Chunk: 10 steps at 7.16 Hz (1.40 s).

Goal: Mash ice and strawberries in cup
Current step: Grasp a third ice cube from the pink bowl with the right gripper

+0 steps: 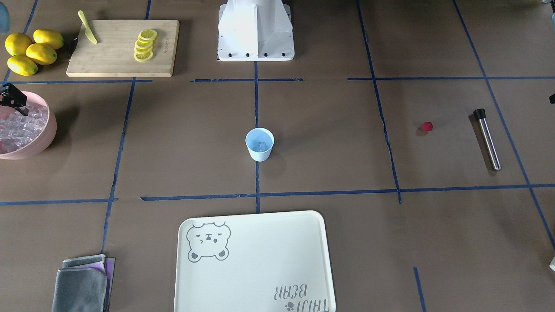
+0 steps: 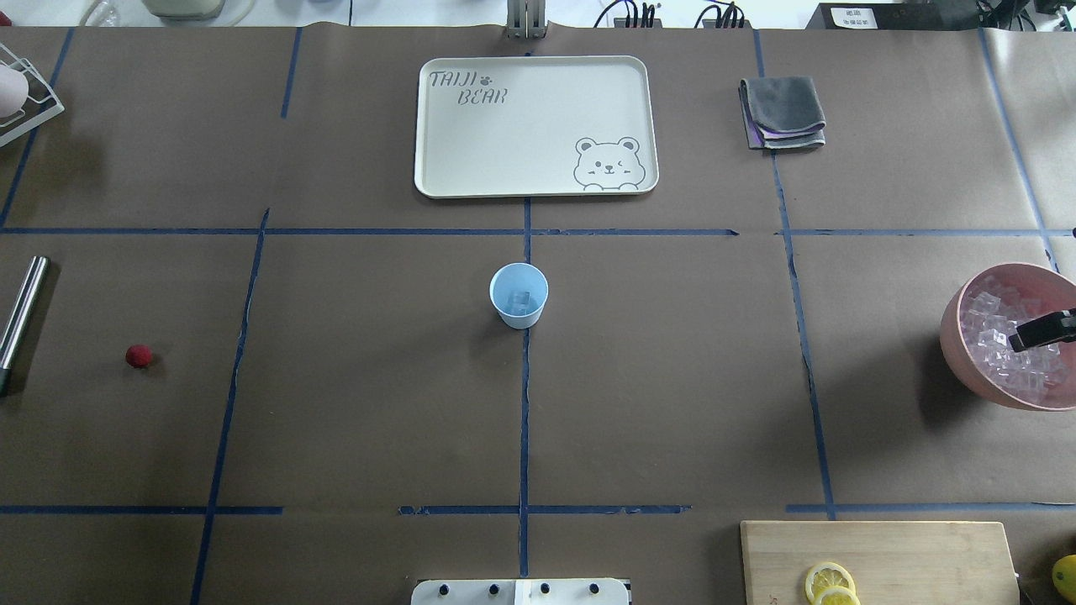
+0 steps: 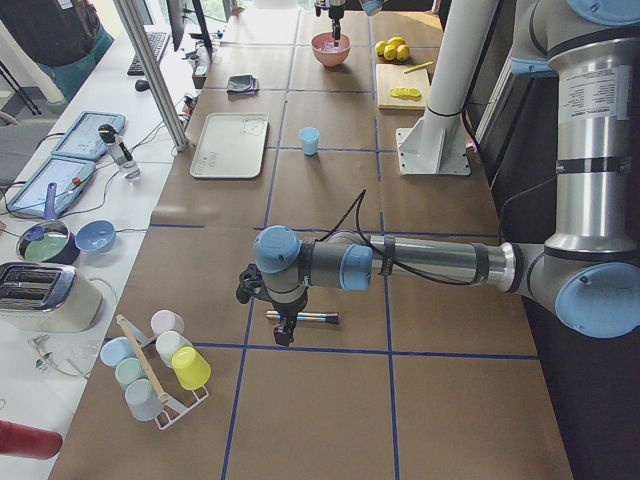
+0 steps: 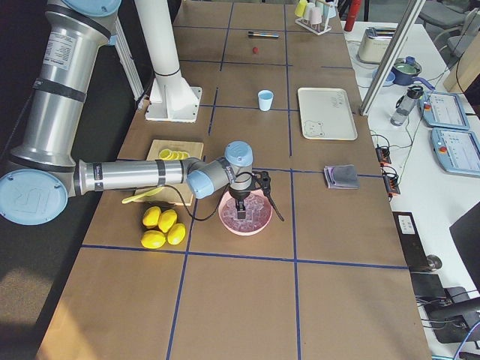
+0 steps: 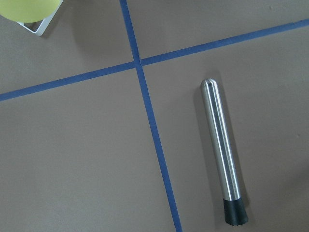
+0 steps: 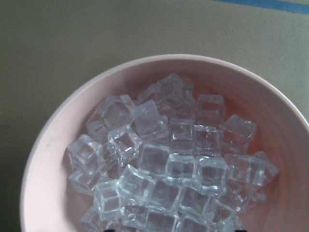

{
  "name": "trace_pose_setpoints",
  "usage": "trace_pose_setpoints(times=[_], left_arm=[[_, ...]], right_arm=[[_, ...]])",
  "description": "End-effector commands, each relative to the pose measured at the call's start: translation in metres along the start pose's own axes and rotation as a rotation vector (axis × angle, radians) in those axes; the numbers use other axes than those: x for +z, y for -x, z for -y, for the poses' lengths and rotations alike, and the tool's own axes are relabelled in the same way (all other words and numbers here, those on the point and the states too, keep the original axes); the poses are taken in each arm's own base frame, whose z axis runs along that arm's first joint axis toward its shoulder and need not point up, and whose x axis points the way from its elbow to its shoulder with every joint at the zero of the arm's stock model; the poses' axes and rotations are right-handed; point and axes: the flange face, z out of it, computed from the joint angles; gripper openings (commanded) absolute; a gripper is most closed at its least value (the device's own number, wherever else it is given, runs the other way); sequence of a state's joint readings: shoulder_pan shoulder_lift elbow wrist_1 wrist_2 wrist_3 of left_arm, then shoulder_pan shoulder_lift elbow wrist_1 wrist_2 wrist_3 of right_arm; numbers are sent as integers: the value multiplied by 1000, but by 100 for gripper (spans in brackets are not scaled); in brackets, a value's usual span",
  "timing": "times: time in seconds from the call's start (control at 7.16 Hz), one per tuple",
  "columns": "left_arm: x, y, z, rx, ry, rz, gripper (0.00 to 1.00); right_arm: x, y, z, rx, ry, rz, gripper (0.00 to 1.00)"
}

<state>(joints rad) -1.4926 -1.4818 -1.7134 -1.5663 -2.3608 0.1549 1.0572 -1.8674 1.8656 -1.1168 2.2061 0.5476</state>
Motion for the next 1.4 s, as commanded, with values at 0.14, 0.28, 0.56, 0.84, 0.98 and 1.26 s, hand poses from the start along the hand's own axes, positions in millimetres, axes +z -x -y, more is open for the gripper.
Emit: trace_pose_setpoints(times=[0.14,0.28,0.56,0.84,0.98,1.26], left_arm=[[-1,-1,0,1,-1,0,100],[0,0,0,0,0,0,100],[-1,-1,0,1,-1,0,100],[-1,-1,0,1,-1,0,100],[0,0,0,0,0,0,100],[0,0,0,0,0,0,100]], right_arm=[[9,-4,-14,7,28,-8,82],[12,0,-15,-2,35,-9,81],[18,3,-18,-10,49,-15,77],[25,3,-20,-16,63,-21,75],[25,4,-20,-17,65,-21,75],[31,4,-21,-25,66,-42,72]])
